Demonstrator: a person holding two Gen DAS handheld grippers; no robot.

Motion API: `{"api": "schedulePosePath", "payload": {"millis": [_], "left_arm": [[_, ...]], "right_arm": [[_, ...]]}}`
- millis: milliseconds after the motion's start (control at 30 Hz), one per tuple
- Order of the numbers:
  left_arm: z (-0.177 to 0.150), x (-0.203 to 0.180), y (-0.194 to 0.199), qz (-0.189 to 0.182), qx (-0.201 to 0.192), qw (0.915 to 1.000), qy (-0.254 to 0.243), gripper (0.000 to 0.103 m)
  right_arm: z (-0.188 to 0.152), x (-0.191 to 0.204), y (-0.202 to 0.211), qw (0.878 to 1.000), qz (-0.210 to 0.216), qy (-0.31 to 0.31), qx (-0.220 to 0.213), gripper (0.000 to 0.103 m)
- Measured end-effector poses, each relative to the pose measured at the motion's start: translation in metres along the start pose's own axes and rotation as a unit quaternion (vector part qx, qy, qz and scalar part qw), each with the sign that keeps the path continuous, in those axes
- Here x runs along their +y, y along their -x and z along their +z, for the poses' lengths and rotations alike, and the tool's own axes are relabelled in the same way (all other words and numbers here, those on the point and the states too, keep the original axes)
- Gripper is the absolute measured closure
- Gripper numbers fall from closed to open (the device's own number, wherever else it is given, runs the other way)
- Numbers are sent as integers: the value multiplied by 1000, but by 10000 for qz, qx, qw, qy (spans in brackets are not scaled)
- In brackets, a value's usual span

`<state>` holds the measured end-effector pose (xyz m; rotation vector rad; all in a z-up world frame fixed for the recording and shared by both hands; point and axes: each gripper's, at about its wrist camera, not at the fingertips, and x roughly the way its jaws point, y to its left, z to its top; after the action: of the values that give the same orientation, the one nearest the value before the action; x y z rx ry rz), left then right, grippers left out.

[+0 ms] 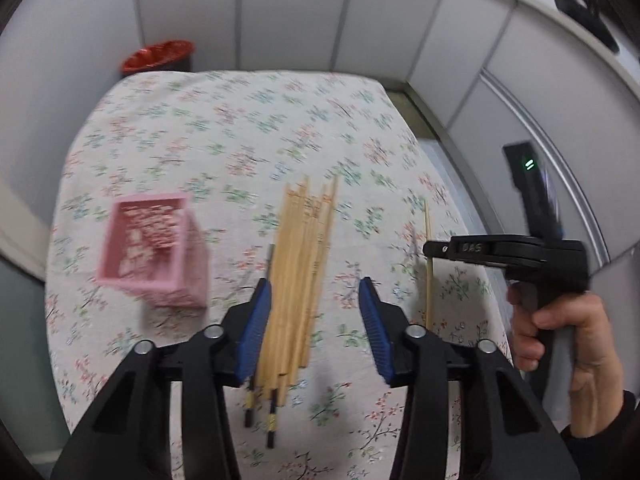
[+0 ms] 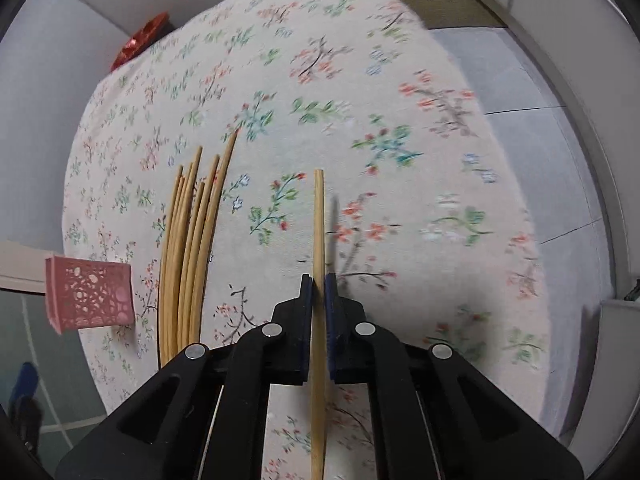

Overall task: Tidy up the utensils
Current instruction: 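Grasp a chopstick from the bundle with the left gripper while the right holds its own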

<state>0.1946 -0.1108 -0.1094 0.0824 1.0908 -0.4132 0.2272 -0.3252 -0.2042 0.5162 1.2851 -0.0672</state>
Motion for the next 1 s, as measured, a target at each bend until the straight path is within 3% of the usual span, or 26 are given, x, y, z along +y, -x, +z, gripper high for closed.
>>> {"api": "schedulePosePath", "payload": {"millis": [200,267,300,733,1000], "left_arm": [[39,-17,-67,118,488,9986,-156,76],[50,-17,-90,93,652,9978,-94,89],[55,-18,-102,64,724,9973,-59,90],[78,-26,-178,628,1156,9908,-327,93],[69,-30,-169,678,993,9922,-342,97]], "right_arm": [[-6,-17,22,9998,128,116,-140,98],[-5,-23,27,9996,164,143,-172,98],[-4,-25,27,9996,175,155,-172,98],[6,-36,15,9994,297,183,-55,98],[4,-31,16,9994,239,238,-88,98]]}}
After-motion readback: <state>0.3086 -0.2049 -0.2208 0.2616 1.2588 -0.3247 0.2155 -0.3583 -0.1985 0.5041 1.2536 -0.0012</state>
